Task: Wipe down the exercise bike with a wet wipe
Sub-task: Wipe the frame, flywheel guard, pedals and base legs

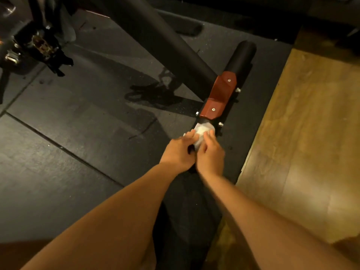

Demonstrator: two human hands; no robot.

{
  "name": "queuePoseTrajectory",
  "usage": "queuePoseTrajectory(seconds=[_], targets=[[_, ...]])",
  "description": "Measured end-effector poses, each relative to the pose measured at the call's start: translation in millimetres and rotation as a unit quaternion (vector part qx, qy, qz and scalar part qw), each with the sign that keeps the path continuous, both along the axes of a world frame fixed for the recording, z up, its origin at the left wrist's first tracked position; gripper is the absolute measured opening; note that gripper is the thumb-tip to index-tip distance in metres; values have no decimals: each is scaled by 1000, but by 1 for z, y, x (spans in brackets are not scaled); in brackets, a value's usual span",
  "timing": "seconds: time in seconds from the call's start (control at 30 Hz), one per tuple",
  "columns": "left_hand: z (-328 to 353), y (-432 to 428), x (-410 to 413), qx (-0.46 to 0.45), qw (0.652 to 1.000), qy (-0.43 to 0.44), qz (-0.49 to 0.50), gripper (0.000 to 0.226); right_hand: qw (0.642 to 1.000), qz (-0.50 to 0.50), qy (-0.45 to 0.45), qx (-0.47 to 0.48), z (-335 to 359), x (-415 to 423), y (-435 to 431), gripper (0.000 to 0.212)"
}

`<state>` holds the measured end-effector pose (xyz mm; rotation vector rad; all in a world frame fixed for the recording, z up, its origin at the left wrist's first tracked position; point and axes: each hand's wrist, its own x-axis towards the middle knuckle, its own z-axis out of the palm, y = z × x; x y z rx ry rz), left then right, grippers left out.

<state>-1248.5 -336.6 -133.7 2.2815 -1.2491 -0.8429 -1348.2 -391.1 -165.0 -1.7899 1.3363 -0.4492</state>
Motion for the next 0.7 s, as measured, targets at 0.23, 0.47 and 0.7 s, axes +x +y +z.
queuePoseTrajectory(seconds=[0.23,0.47,0.7], targets=[[5,5,29,-7,983,49,175,44,984,-127,-33,117,9,13,26,54],[6,-33,23,-3,978,113,174,39,931,-247,-81,257,8,40,1,49],[-12,-22,43,-7,934,242,264,71,992,-84,-17,92,2,35,-8,61]])
